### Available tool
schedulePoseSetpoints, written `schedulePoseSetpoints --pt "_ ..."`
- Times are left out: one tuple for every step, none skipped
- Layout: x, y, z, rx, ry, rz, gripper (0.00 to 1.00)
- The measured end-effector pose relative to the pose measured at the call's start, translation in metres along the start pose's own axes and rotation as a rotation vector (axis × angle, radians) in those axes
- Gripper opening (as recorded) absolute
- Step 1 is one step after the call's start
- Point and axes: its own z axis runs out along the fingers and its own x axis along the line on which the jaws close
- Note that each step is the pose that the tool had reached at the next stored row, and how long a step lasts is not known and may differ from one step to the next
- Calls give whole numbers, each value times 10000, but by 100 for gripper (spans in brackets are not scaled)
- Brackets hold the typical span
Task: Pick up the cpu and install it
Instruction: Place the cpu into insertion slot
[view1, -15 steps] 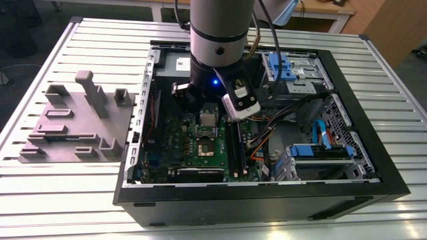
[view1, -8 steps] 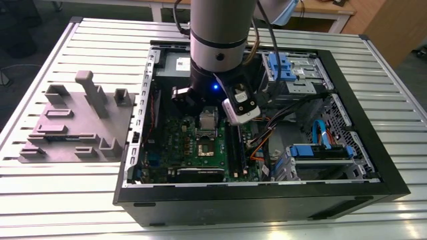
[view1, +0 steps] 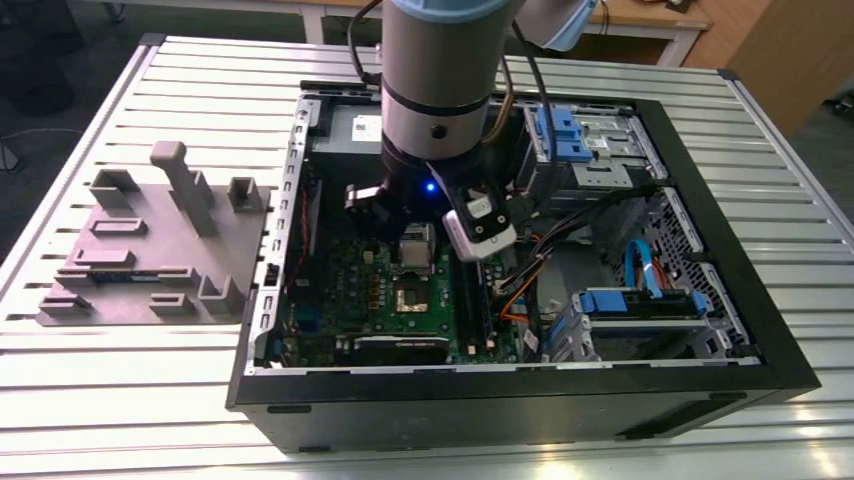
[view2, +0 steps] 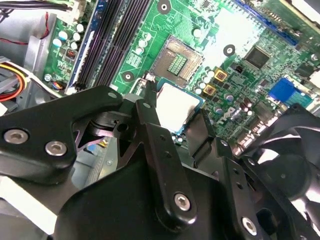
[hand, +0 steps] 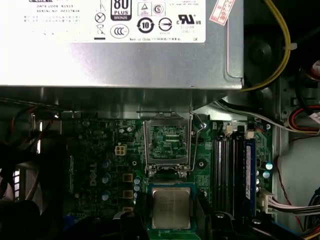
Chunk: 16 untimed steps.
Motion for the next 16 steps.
schedulePoseSetpoints --pt "0 -1 13 0 0 0 47" --pt "0 -1 23 -1 -1 0 47" --pt "0 -1 27 0 0 0 47" --pt "0 -1 30 1 0 0 47" --pt "0 -2 31 2 1 0 47" --pt "0 -2 31 3 1 0 47" --pt "0 -1 34 0 0 0 47" --pt "0 -1 36 0 0 0 47" --pt "0 -1 36 0 0 0 47" --pt "0 -1 36 0 0 0 47" --pt "0 -1 36 0 0 0 47" --pt "0 -1 37 -1 0 0 47" --pt "0 -1 37 0 0 0 47" --pt "0 -2 36 1 0 0 47" --pt "0 -1 37 0 0 0 47" --pt "0 -1 37 0 0 0 47"
